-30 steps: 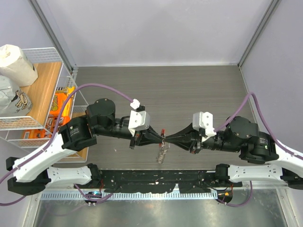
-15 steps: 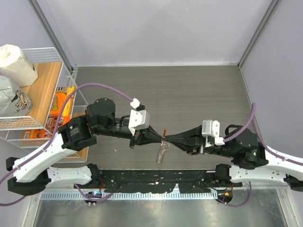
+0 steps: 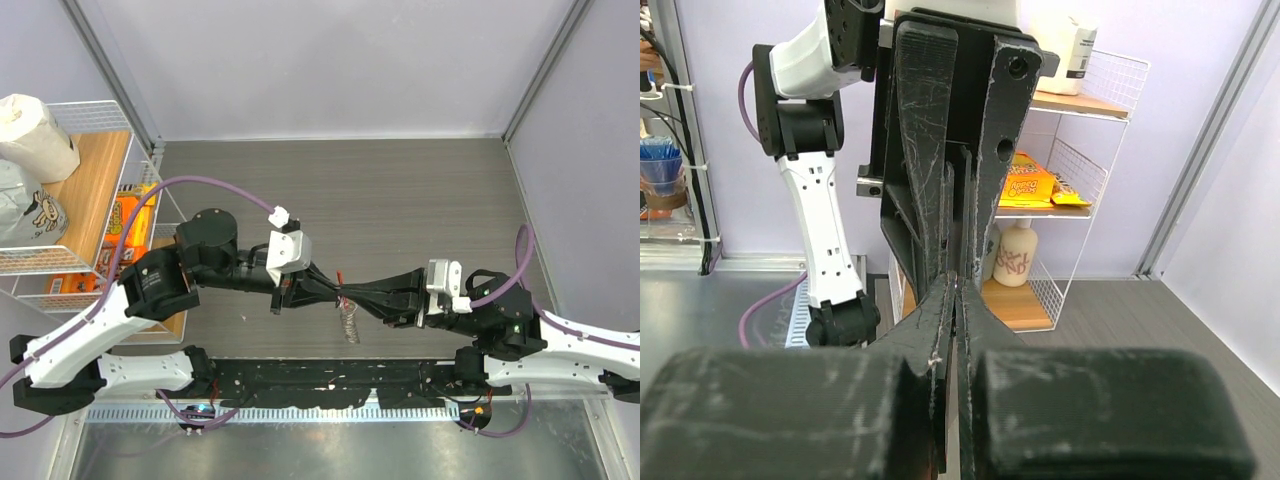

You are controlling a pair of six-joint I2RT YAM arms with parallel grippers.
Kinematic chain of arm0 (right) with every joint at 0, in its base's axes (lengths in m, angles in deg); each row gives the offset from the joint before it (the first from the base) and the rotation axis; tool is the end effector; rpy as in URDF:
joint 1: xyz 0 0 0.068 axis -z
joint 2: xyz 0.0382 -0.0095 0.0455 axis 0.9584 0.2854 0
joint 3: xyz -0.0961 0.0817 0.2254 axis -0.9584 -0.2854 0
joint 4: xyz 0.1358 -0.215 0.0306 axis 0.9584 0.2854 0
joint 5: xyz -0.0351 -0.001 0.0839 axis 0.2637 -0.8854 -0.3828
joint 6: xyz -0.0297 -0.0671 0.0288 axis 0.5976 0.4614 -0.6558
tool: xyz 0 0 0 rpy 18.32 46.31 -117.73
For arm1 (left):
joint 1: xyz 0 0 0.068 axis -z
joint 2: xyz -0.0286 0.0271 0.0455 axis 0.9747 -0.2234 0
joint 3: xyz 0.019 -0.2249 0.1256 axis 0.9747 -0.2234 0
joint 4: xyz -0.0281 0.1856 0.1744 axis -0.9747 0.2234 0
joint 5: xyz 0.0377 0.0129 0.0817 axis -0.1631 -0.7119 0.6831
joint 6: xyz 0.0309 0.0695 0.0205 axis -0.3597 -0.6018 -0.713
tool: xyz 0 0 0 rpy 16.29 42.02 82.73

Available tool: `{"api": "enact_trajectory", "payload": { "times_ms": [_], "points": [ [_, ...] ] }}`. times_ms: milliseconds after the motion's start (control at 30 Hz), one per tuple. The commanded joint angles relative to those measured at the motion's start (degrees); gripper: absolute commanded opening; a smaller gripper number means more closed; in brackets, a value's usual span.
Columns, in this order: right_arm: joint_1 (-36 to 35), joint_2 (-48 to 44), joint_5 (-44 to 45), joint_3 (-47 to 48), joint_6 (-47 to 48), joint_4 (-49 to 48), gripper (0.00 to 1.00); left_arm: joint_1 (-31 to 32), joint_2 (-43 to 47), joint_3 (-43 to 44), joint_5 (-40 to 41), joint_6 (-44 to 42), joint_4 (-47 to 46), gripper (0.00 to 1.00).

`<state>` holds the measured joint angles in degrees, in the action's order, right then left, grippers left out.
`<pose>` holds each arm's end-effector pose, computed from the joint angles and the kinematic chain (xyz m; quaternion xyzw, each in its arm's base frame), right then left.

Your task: Put the keys on the keyring

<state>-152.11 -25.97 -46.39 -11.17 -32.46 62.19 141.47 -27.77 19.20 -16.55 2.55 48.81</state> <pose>0.0350 0.1849 0.4106 -0.4098 0.4003 0.4669 0.6737 0.0648 -0.2105 0.4470 0.5403 0.5362 -0.4864 0.4289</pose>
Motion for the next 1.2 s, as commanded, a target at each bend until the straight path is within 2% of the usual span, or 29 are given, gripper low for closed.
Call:
{"api": "enact_trajectory", "payload": {
  "times_ms": [0,100,233,500,767,933,1167],
  "points": [
    [-0.4,-0.5,0.7,-0.6,-0.1,-2.6,0.05,0.1,2.3,1.2,1.0,1.1,-6.1,0.16],
    [-0.4,-1.3,0.8,-1.2,-0.1,-2.9,0.05,0.1,2.6,1.2,1.0,1.3,-6.4,0.15],
    [-0.5,-1.8,0.5,-1.0,-0.4,-2.9,0.06,0.1,1.6,2.0,0.7,1.4,-5.6,0.0],
    [-0.6,-1.9,-0.2,-0.2,-0.6,-2.2,0.05,0.1,0.0,3.9,-0.4,1.3,-3.3,0.0],
    [-0.7,-1.6,-0.3,8.4,-0.9,15.1,0.06,0.2,-1.4,8.0,1.2,-2.2,4.0,0.0],
    [-0.7,-0.8,0.6,13.6,-1.7,26.1,0.22,0.1,-2.9,10.1,1.3,-4.0,7.7,0.0],
    [-0.7,0.7,1.4,21.9,-2.5,38.3,0.35,0.1,-5.2,13.2,0.2,-7.5,13.5,0.0]
  ]
}}
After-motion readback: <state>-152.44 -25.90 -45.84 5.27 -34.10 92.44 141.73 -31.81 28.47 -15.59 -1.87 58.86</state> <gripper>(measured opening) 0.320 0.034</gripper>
